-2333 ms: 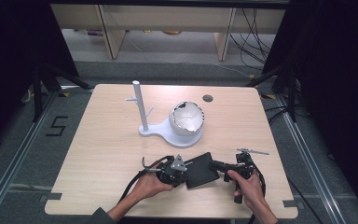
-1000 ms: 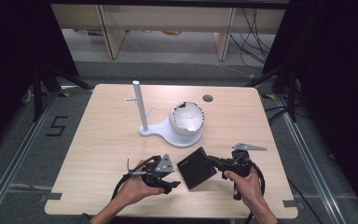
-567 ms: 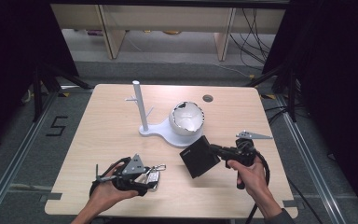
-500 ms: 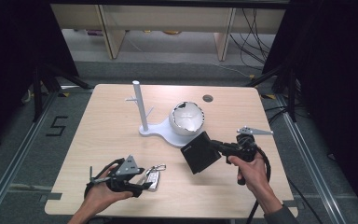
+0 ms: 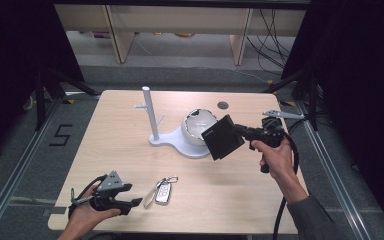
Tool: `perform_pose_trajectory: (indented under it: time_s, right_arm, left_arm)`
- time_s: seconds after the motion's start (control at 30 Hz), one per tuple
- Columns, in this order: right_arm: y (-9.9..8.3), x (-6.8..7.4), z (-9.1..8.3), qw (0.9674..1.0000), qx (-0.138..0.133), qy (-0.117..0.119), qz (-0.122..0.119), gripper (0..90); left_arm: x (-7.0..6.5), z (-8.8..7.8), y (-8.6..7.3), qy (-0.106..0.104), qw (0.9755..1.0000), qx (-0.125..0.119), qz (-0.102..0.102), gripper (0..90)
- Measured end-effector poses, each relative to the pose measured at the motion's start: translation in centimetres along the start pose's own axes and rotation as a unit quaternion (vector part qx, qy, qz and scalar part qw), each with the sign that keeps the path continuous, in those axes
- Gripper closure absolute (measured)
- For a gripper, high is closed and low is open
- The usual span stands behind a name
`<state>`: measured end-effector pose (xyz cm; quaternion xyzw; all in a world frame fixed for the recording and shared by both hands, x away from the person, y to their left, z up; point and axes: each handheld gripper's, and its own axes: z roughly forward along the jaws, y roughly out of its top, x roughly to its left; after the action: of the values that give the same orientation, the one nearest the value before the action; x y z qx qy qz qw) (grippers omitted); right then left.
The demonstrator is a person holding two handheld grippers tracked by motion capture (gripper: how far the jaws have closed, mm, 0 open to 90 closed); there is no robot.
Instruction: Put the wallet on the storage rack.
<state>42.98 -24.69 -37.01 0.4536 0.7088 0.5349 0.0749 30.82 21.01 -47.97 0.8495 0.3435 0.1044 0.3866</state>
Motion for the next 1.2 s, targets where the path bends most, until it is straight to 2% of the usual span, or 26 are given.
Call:
perform_pose_trajectory:
  time_s: [0.03, 0.1, 0.13, 0.17, 0.3, 0.37, 0.4, 0.47, 0.5, 0.53, 0.6, 0.63, 0.67, 0.73, 0.77, 0.8, 0.83, 0.93, 1.07, 1.1, 1.13, 1.17, 1.2]
  right_arm:
    - [0.7, -0.1, 0.1, 1.0000, 0.000, -0.007, 0.005, 83.4]
    - [1.0, -0.1, 0.1, 0.9999, -0.002, -0.008, 0.008, 83.4]
    - [1.4, -0.4, 0.3, 0.9999, -0.004, -0.011, -0.002, 83.4]
    - [2.1, -0.5, 0.5, 0.9998, -0.008, -0.018, 0.003, 83.4]
    - [3.0, -0.7, 0.8, 0.9996, -0.012, -0.023, 0.006, 83.4]
    - [3.5, -0.7, 1.1, 0.9995, -0.012, -0.024, 0.015, 83.3]
    - [3.8, -0.9, 1.3, 0.9996, -0.015, -0.025, 0.006, 83.4]
    - [4.2, -0.8, 1.7, 0.9994, -0.016, -0.029, 0.007, 83.4]
    - [4.4, -1.0, 2.2, 0.9995, -0.014, -0.027, 0.002, 83.3]
    - [4.4, -0.8, 2.5, 0.9995, -0.013, -0.025, 0.014, 83.3]
    - [4.4, -1.1, 2.8, 0.9996, -0.011, -0.026, 0.006, 83.3]
    - [4.4, -0.9, 3.1, 0.9994, -0.006, -0.028, 0.022, 83.4]
    - [4.4, -1.2, 3.5, 0.9995, -0.009, -0.030, 0.008, 83.3]
    - [4.3, -1.5, 4.0, 0.9993, -0.005, -0.036, 0.008, 83.3]
    - [4.2, -1.6, 4.5, 0.9990, 0.001, -0.034, 0.029, 83.3]
    - [4.1, -1.7, 4.8, 0.9987, 0.002, -0.037, 0.035, 83.3]
    - [4.1, -2.0, 5.0, 0.9989, 0.000, -0.039, 0.027, 83.3]
    - [4.1, -2.5, 5.7, 0.9987, 0.002, -0.045, 0.025, 83.3]
    - [4.2, -2.9, 6.4, 0.9976, 0.003, -0.054, 0.042, 83.2]
    - [4.3, -3.0, 6.6, 0.9976, 0.003, -0.057, 0.040, 83.3]
    - [4.4, -2.7, 6.7, 0.9965, 0.009, -0.056, 0.061, 83.2]
    - [4.5, -3.1, 7.0, 0.9977, 0.003, -0.058, 0.035, 83.3]
    - [4.6, -3.0, 7.1, 0.9974, 0.004, -0.060, 0.039, 83.2]
  left_arm:
    - [0.1, 0.0, -0.2, -0.005, 0.9999, 0.011, 0.006, 34.6]
    - [0.1, 0.1, -0.4, -0.004, 0.9999, 0.010, 0.001, 34.1]
    - [0.1, 0.2, -0.5, -0.004, 0.9999, 0.010, 0.000, 33.6]
    - [0.1, 0.2, -0.5, -0.005, 0.9999, 0.014, -0.001, 33.1]
    - [0.1, 0.4, -0.6, -0.006, 0.9999, 0.015, 0.000, 32.8]
    - [0.2, 0.4, -0.6, -0.005, 0.9999, 0.016, 0.001, 32.4]
    - [0.2, 0.3, -0.6, -0.005, 0.9999, 0.016, 0.002, 31.9]
    - [0.2, 0.3, -0.6, -0.002, 0.9999, 0.014, 0.000, 31.9]
    - [0.3, 0.3, -0.6, -0.001, 0.9999, 0.013, -0.001, 31.9]
    - [0.3, 0.3, -0.6, -0.001, 0.9999, 0.013, -0.001, 32.0]
    - [0.3, 0.3, -0.7, -0.002, 0.9999, 0.016, -0.003, 32.0]
    - [0.2, 0.4, -0.7, -0.004, 0.9999, 0.015, -0.005, 32.0]
    - [0.3, 0.3, -0.7, -0.006, 0.9998, 0.019, 0.001, 32.0]
    - [0.3, 0.4, -0.7, -0.011, 0.9998, 0.018, -0.003, 32.0]
    - [0.2, 0.5, -0.8, -0.012, 0.9998, 0.018, -0.005, 32.0]
    - [0.2, 0.5, -0.8, -0.013, 0.9997, 0.018, -0.005, 32.1]
    - [0.2, 0.6, -0.8, -0.016, 0.9997, 0.018, -0.005, 32.0]
    - [0.2, 0.6, -0.8, -0.017, 0.9996, 0.023, 0.000, 32.1]
    - [0.3, 0.6, -0.8, -0.016, 0.9996, 0.022, -0.005, 32.0]
    - [0.4, 0.7, -0.8, -0.011, 0.9997, 0.022, -0.007, 32.0]
    - [0.4, 0.6, -0.9, -0.015, 0.9996, 0.023, -0.006, 32.0]
    - [0.4, 0.6, -0.9, -0.015, 0.9996, 0.022, -0.005, 32.0]
    - [0.5, 0.6, -0.9, -0.016, 0.9996, 0.023, -0.005, 32.0]
